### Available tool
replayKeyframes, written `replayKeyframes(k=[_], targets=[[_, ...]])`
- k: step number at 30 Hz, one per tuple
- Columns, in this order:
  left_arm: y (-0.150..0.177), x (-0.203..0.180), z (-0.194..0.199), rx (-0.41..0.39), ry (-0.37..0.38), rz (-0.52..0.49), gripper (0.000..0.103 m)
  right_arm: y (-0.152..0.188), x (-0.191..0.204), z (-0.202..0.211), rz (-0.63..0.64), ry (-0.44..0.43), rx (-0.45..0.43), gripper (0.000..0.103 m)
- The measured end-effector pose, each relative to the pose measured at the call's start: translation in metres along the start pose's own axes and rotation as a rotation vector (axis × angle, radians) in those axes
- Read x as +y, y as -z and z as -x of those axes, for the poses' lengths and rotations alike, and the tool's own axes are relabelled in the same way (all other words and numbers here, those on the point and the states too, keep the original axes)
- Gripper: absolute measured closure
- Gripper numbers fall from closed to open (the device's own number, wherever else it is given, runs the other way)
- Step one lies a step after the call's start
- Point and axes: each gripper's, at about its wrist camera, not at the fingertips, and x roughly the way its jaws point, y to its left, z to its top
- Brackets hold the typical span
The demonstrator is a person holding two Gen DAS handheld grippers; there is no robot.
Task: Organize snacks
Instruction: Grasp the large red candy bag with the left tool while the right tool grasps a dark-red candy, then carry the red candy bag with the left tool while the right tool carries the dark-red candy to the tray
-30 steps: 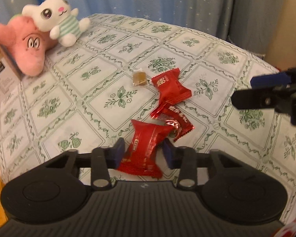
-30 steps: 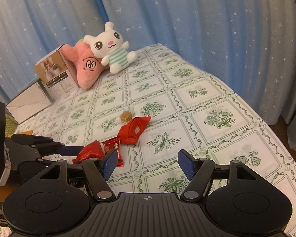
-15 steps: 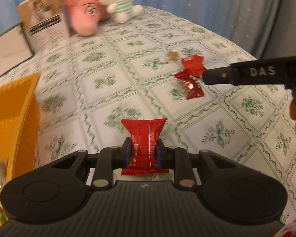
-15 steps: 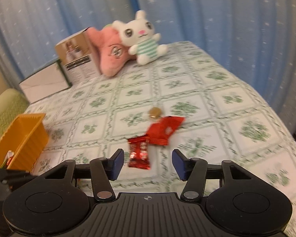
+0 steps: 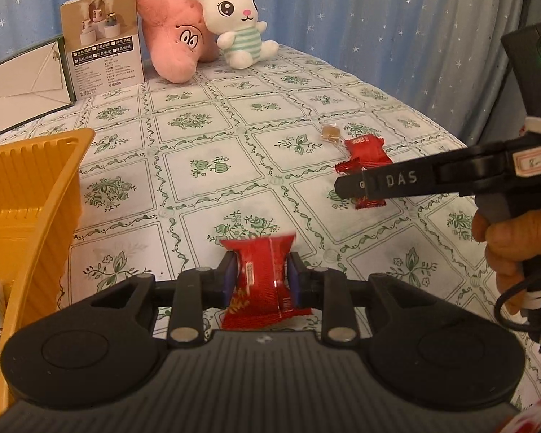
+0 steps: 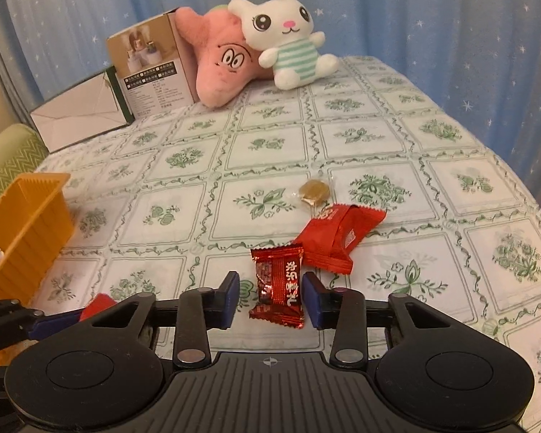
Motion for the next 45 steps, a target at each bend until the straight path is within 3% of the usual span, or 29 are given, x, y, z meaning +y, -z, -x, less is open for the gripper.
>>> replayKeyframes(k=[2,11,20,26,45], targets=[[0.000,-0.001,-0.001,-0.007,0.001,0.000,0.076,0.002,0.003,0.000,0.028,0.022,-0.004,0.078],[0.004,-0.007,-0.001,-0.008,-0.015,-0.047,0.077,0.006,0.002,0.008,-0.002,0.015,0.003,0.079],[0.008,-0.009,0.016,-0.002,0.000,-0.021,0.079,0.016,0.001,0.038,-0.038,-0.002,-0.022,0.079],[0.015,-0.016,0.041,-0.019,0.006,0.002,0.079,0.033,0.001,0.066,-0.115,-0.017,-0.034,0.079],[0.047,-0.023,0.132,-0.058,-0.016,0.058,0.079,0.093,0.036,0.148,-0.113,-0.015,-0.069,0.079]])
